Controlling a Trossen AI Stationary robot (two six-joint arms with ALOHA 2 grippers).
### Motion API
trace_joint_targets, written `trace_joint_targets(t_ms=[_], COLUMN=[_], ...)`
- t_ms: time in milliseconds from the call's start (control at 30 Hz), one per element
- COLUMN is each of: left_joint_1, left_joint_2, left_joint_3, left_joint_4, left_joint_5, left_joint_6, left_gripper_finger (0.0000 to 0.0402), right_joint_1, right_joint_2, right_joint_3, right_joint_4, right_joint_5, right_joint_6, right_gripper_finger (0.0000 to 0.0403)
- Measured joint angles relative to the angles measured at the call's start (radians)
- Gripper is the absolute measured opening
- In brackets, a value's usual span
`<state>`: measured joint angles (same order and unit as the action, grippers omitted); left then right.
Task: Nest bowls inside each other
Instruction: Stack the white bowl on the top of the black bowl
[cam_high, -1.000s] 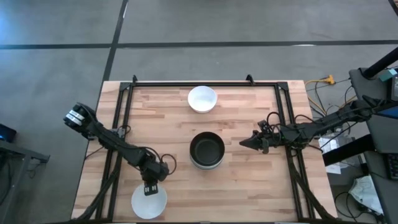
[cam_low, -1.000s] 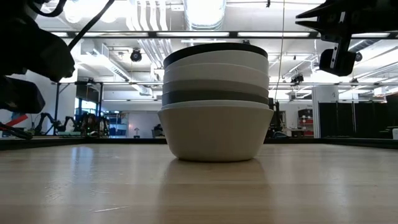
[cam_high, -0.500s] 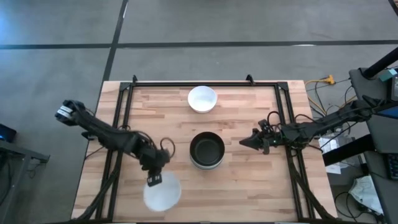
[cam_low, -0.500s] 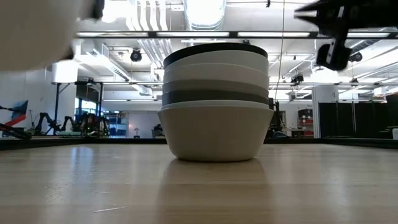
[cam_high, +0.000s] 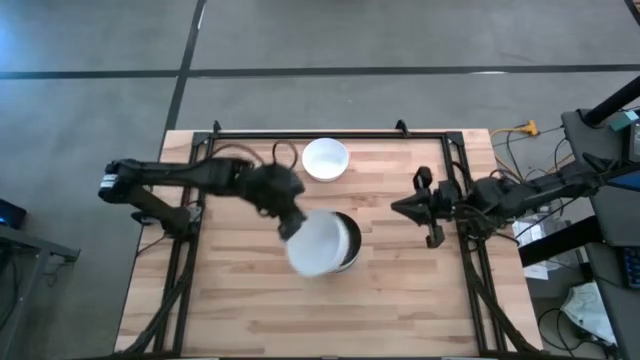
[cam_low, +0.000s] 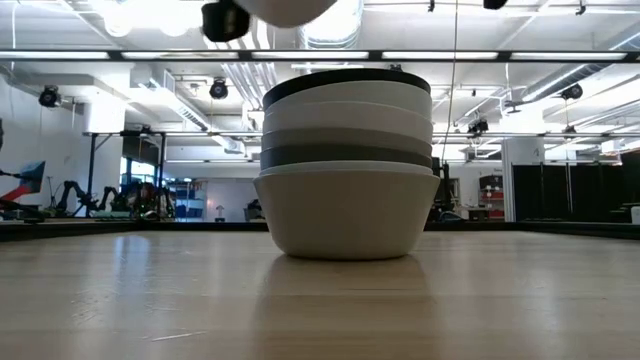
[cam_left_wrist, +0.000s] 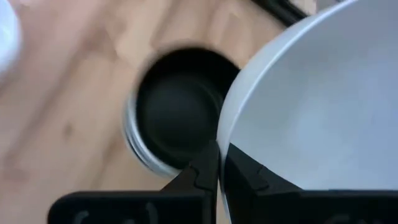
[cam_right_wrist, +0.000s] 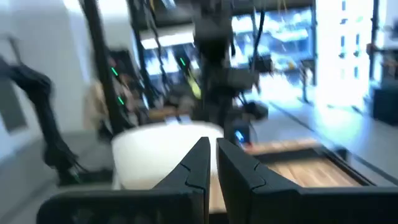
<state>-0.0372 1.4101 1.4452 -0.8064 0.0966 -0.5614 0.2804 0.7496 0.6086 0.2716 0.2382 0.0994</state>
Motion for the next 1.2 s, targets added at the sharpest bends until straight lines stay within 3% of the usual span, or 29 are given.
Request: trace_joint_targets(t_ms=[167, 267, 400, 733, 1200], left_joint_1=[0.082, 0.105, 0.122, 0.157, 0.172], left_joint_2=[0.108, 0.191, 0.317, 0.565, 0.679], left_joint_3=[0.157, 0.271, 0.441, 0.738, 0.760], left_joint_4=[-0.083, -0.179, -0.345, -0.529, -0.593], left_joint_5=[0.000, 0.051, 0.101, 0.152, 0.123], left_joint_6=[0.026, 0.018, -0.012, -0.026, 0.004], left_gripper_finger=[0.0000, 0.0000, 0.0000, 0.0000, 0.0000], right_joint_1=[-0.061, -0.093, -0.127, -0.179, -0.179], right_joint_2=[-0.012, -0.012, -0.012, -0.015, -0.015], right_joint_3=[0.160, 0.247, 0.312, 0.312, 0.307], right_joint_4=[-0.426, -0.664, -0.825, -0.852, -0.852], right_joint_5=[0.000, 0.000, 0.000, -0.001, -0.001], right_joint_6=[0.028, 0.028, -0.003, -0.048, -0.027], right_gripper_finger=[0.0023, 0.0023, 0.0023, 0.0023, 0.0023])
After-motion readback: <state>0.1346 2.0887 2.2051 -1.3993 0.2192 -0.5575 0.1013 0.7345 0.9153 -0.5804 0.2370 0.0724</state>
